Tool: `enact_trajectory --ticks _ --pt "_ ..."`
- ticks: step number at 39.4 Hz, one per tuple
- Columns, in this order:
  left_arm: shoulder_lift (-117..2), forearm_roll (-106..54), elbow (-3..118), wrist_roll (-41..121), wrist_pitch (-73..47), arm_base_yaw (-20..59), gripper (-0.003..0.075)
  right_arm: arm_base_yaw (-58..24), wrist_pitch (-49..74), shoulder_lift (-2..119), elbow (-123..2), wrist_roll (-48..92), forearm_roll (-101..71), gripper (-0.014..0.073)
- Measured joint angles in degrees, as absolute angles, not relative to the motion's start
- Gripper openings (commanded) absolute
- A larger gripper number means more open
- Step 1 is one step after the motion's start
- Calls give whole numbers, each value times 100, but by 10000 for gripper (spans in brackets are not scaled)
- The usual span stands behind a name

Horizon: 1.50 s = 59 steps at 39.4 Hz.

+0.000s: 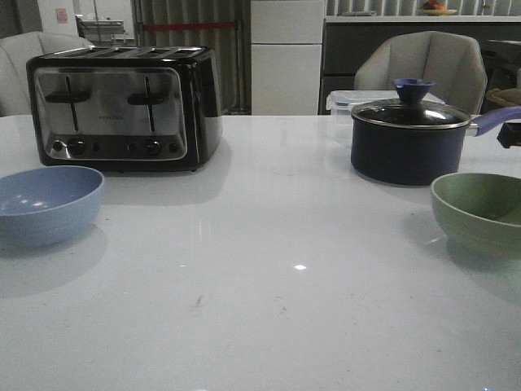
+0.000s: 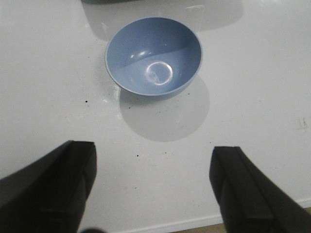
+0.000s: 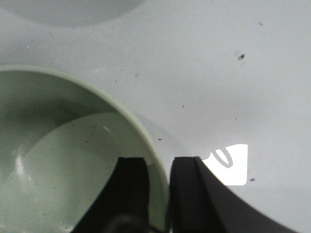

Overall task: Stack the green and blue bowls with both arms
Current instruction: 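Grip the green bowl rim with the right gripper and slide it toward the table center, then open the right gripper and lift it away from the green bowl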

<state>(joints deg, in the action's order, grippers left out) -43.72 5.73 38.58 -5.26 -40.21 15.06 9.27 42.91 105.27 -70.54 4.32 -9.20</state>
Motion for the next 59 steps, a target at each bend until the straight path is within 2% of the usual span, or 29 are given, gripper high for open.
enact_trajectory --ticks 7,17,29,33,41,55,59 --pt "-4372 573 3858 -526 -4021 1506 527 927 4345 10527 -7058 441 -930 98" --pt "-4372 573 3858 -526 -4021 1506 527 692 4416 10274 -7058 481 -880 97" --pt "-4372 573 3858 -526 -4021 1506 528 -965 4420 9729 -7067 628 -882 97" --pt "-4372 573 3858 -526 -4021 1506 528 -1583 4506 9835 -7164 666 -894 97" --pt "-4372 573 3858 -526 -4021 1506 528 -2317 4825 10379 -7724 677 -906 97" --pt "-4372 573 3858 -526 -4021 1506 528 -2558 4913 11221 -8418 677 -906 108" --pt "-4372 573 3858 -526 -4021 1506 528 -2558 4879 11290 -8455 677 -906 178"
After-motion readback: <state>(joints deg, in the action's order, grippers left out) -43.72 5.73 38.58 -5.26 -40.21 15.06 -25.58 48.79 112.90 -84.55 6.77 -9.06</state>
